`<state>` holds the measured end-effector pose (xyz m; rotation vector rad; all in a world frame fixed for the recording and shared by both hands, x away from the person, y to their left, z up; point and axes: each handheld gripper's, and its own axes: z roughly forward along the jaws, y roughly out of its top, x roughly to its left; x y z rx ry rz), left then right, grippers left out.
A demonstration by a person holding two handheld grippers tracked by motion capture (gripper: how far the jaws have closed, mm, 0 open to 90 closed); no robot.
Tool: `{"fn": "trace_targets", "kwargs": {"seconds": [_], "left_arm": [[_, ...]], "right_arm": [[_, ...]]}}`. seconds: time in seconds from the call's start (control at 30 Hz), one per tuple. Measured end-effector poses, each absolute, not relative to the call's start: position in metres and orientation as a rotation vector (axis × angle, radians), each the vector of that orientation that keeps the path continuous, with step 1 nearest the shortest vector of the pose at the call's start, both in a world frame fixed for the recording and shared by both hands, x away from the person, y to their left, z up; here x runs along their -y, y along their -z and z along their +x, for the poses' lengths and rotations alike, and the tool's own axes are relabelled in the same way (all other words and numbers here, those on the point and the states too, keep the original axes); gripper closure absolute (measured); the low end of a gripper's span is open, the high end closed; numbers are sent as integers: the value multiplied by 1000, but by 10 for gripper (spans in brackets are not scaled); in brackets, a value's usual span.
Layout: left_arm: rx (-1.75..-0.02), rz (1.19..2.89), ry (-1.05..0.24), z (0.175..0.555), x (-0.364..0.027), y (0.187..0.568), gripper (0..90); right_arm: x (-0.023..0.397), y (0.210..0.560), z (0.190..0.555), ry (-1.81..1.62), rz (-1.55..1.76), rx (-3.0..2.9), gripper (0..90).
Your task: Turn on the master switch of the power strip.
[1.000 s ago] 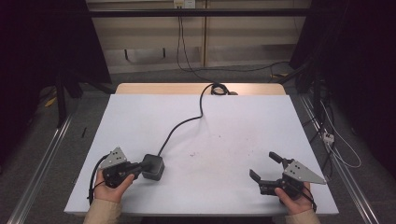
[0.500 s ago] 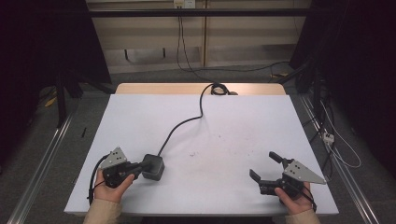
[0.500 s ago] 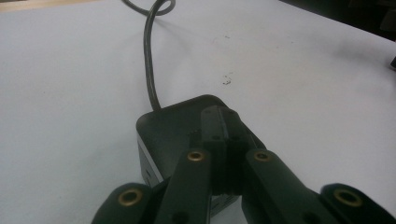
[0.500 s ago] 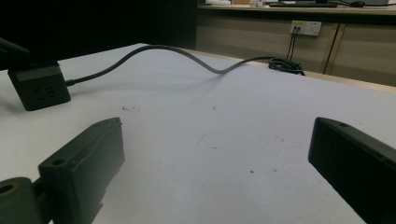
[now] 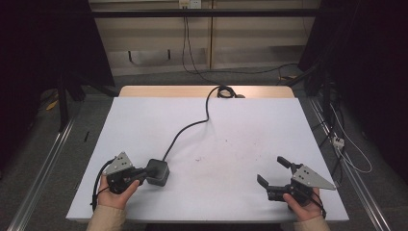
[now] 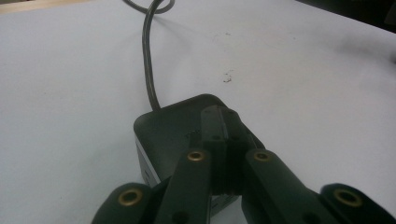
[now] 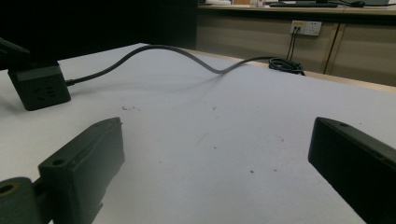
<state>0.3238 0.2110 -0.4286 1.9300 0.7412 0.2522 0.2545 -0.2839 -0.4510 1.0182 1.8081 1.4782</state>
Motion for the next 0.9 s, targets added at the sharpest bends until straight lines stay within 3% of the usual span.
{"fn": "trace_targets", "kwargs": {"seconds": [0.9], "left_arm": [[-762,1927,-243,325,-211,427,900]], "right_arm": [[284,451,255,-1487,1014,-1804,29]]}}
